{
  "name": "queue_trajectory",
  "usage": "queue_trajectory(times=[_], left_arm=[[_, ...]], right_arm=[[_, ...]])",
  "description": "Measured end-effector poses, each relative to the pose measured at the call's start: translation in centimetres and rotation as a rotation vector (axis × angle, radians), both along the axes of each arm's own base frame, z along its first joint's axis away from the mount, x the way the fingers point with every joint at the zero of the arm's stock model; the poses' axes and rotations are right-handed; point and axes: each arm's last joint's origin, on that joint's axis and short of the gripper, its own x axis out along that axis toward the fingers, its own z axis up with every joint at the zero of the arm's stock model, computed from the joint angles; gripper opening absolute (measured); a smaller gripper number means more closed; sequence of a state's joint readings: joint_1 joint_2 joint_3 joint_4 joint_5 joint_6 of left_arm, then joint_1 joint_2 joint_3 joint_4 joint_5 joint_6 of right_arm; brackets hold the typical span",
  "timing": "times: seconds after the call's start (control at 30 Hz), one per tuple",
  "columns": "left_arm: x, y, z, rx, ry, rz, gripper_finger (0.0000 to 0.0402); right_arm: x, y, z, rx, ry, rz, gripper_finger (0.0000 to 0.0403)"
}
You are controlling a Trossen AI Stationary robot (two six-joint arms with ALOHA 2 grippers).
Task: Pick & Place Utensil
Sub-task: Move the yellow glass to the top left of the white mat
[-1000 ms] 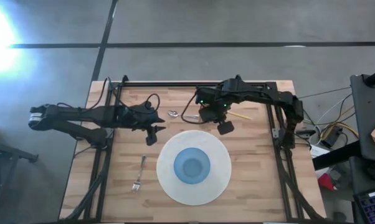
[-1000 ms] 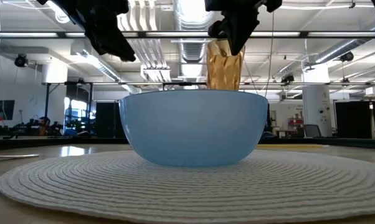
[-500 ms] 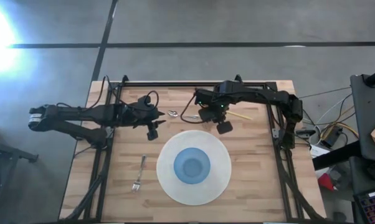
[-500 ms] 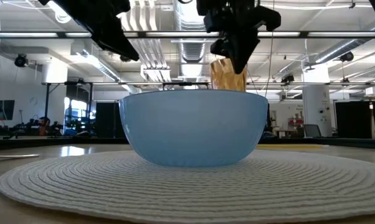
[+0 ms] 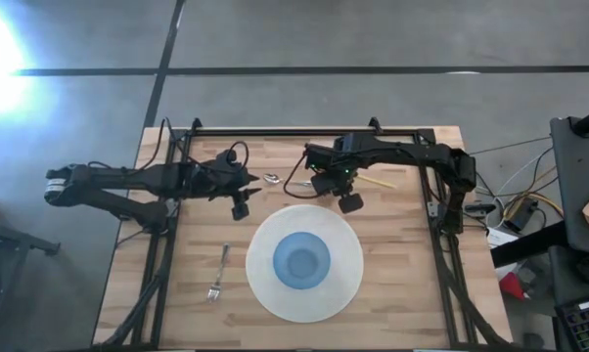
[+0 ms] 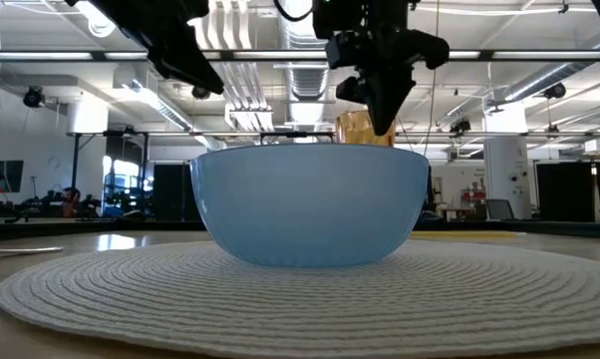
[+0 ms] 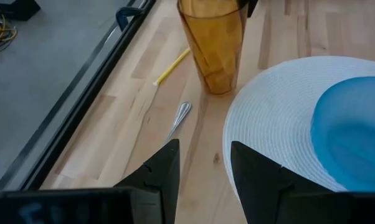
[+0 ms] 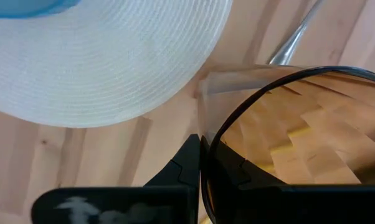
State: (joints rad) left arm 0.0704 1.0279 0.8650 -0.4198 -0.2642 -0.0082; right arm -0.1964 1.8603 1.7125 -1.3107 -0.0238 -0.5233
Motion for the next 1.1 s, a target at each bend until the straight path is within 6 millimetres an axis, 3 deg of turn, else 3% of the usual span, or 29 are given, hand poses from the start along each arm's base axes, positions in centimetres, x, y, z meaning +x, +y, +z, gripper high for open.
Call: queue_trajectory(times=[0.2,0.63,1.1], left_arm=[[0.1,0.0,0.5,0.001,-0.016,0.000,0.0135],[0.0,0.0,0.6,0.005,-0.015,-0.002,0.0135],[0.0,0.0,0.5,0.013,-0.011,-0.008,0.0135]], right_arm=[[-0.1,-0.4,-1.2,0.000,0.013,-0.014,0.0011],[-0.3,-0.3,-1.9,0.002,0.026,-0.018,0.0011],[-0.2,-0.3,-2.1,0.006,0.030,-0.021,0.0051]])
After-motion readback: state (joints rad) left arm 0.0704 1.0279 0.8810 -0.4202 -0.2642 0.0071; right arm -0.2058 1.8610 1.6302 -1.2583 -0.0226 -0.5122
